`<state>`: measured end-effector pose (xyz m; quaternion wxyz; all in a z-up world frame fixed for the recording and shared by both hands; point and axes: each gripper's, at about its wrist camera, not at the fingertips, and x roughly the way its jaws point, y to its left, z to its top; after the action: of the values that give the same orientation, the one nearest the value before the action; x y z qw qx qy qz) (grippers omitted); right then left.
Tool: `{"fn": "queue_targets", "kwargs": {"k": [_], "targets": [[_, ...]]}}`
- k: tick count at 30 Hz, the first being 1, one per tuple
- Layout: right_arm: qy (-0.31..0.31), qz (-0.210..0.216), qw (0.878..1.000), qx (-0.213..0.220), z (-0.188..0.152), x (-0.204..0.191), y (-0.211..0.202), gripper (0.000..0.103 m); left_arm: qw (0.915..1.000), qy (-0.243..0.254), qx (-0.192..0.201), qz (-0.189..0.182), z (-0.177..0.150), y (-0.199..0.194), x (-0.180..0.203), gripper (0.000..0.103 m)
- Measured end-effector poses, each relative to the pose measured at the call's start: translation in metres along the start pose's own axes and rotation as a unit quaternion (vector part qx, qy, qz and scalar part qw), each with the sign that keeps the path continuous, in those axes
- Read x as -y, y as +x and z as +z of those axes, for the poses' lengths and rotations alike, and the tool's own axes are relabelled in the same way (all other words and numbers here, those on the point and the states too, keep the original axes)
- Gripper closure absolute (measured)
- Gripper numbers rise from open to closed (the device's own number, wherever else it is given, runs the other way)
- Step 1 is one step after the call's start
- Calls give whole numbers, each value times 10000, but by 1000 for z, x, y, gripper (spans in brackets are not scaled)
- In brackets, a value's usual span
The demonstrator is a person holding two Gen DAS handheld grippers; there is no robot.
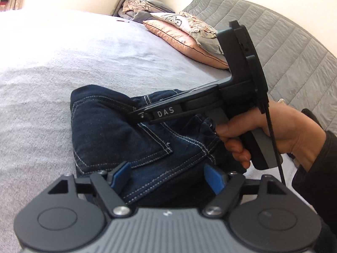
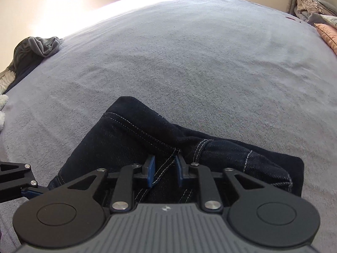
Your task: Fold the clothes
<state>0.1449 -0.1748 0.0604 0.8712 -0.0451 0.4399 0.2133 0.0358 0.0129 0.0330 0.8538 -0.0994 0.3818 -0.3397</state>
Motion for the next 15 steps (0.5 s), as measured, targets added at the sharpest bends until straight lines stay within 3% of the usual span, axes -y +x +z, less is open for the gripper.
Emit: {"fn": "queue_targets", "kwargs": {"k": [6, 11, 15], "targets": [[-414, -184, 9984, -338, 21, -15, -4, 81, 9995, -230, 46, -192, -3, 9, -3, 22], [-900, 462, 9948, -71, 51, -41, -16, 80, 9999, 44, -54, -141, -5, 19, 8, 15], [-1506, 342, 9875, -310, 63, -71, 16, 80, 9998, 159, -80, -83, -5, 22, 9, 14]]}}
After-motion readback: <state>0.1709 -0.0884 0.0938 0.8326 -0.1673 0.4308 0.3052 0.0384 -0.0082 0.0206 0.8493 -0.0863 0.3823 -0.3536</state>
